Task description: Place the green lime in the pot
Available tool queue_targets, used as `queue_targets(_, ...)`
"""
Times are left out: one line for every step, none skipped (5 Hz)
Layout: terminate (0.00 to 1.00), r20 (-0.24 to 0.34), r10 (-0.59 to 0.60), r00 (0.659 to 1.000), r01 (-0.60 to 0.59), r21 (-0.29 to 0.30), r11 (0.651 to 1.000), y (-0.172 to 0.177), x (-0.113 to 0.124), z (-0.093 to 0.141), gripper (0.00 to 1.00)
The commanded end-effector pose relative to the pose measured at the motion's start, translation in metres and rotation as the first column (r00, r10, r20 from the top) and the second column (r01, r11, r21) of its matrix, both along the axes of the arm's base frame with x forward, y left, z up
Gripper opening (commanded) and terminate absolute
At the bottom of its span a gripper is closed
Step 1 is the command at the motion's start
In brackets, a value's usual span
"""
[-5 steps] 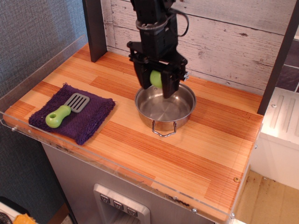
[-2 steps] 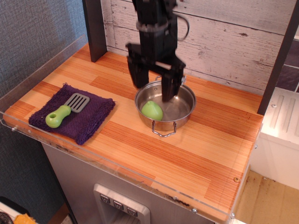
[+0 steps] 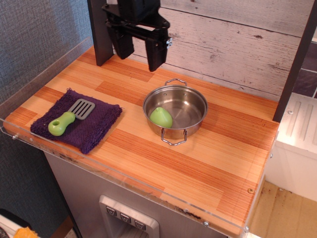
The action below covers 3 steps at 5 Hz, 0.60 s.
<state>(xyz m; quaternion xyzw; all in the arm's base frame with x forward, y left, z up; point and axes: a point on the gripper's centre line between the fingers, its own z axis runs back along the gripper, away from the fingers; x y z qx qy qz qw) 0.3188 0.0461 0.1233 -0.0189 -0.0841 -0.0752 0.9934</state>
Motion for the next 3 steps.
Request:
queue_targets(0.0,0.037,-0.012,0.999,0.013,-0.035,0.999,0.0145,-0.0133,0.0189,1.0)
queue_targets(0.0,0.037,-0.012,0.999,0.013,-0.035,0.999,0.0145,-0.0133,0.0189,1.0)
queue_targets(1.0,0.037,-0.012,0.999,0.013,-0.035,0.999,0.0145,-0.0133,0.0189,1.0)
